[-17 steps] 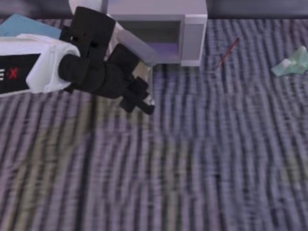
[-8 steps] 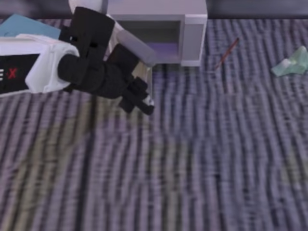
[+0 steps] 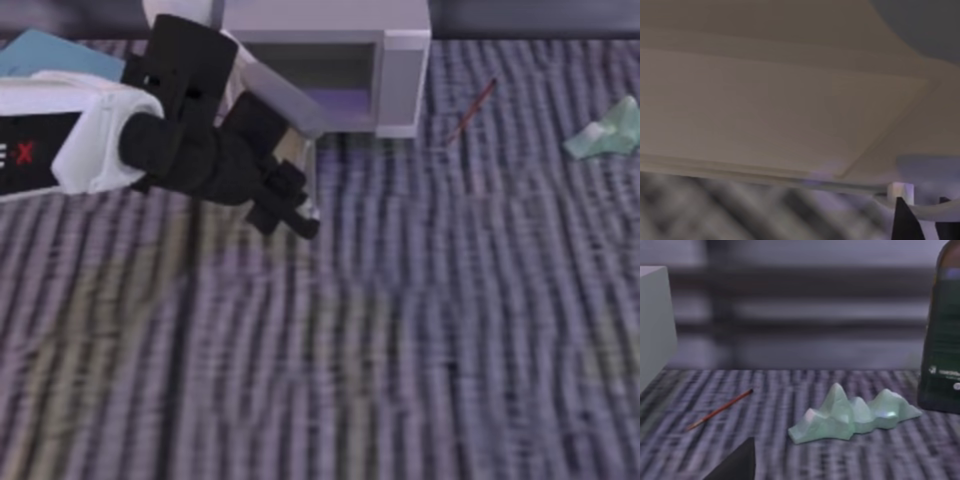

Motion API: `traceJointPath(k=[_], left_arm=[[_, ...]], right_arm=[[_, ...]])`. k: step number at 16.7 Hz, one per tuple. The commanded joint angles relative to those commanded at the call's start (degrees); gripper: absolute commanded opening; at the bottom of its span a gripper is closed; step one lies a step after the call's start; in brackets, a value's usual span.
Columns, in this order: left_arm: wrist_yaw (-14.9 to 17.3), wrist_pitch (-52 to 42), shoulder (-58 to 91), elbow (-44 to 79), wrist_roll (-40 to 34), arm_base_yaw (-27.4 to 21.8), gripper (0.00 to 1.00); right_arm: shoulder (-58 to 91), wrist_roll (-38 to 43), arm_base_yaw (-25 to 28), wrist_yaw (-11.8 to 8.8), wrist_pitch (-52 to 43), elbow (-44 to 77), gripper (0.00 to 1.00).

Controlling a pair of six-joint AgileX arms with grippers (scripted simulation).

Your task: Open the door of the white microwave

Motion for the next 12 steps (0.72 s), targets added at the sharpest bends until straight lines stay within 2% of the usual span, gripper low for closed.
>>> traceJointPath(k=[8, 12], left_arm=[[0.0, 0.0, 0.0, 0.0, 0.0, 0.0, 0.00], [1.2, -0.5, -0.1, -0.3, 1.1, 0.2, 0.00]], right_arm=[[0.0, 0.0, 0.0, 0.0, 0.0, 0.0, 1.00], [0.0, 0.0, 0.0, 0.0, 0.0, 0.0, 1.00]])
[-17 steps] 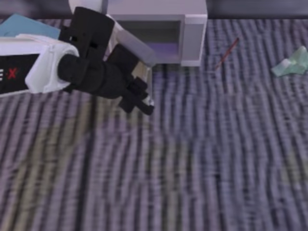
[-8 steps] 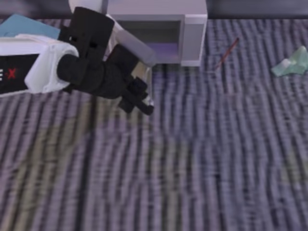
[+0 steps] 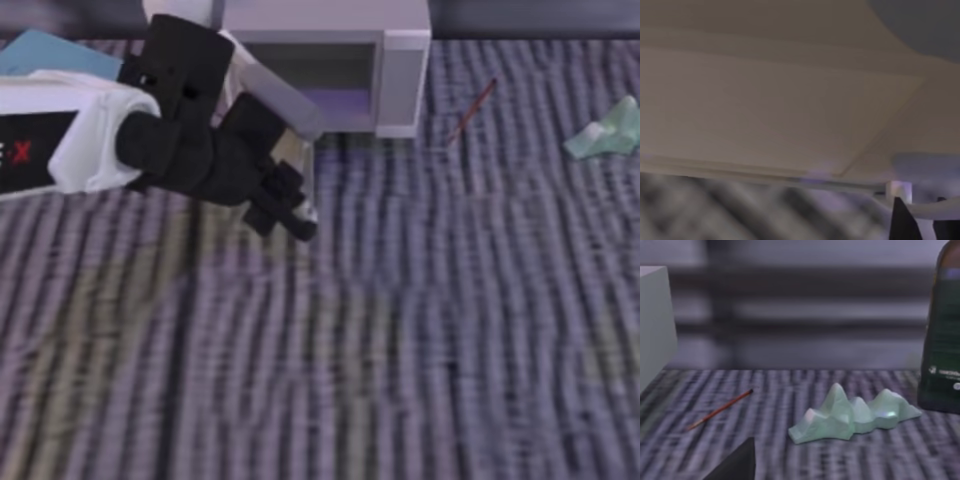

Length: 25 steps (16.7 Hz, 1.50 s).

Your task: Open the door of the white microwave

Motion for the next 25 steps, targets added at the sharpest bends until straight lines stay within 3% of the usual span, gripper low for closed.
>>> traceJointPath(k=[6, 25], left_arm=[[2.3, -1.1, -0.5, -0.2, 3.7, 1.8, 0.00], [2.3, -1.1, -0.5, -0.2, 3.7, 1.8, 0.00]], right_arm=[[0.0, 0.0, 0.0, 0.0, 0.0, 0.0, 1.00], [0.0, 0.0, 0.0, 0.0, 0.0, 0.0, 1.00]])
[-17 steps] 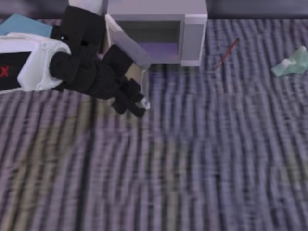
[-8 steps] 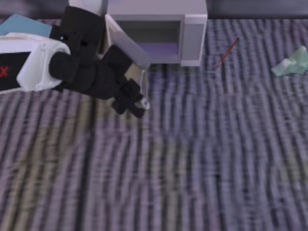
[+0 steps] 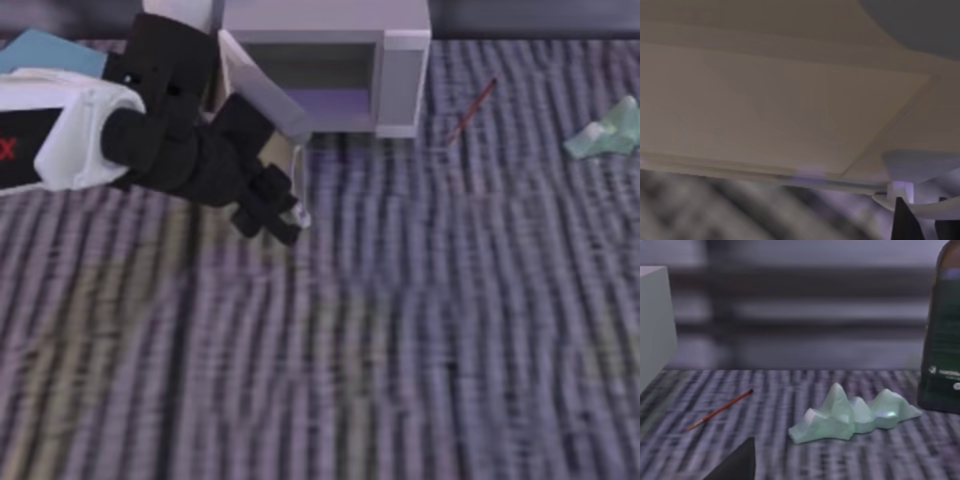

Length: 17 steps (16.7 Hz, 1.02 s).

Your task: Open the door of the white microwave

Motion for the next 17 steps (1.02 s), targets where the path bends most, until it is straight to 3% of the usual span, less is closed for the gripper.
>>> traceJointPath(k=[5, 17], left_arm=[[0.0, 0.0, 0.0, 0.0, 0.0, 0.0, 0.00], [3.4, -2.2, -0.3, 0.0, 5.2, 2.1, 0.00]], right_arm=[[0.0, 0.0, 0.0, 0.0, 0.0, 0.0, 1.00], [0.0, 0.0, 0.0, 0.0, 0.0, 0.0, 1.00]])
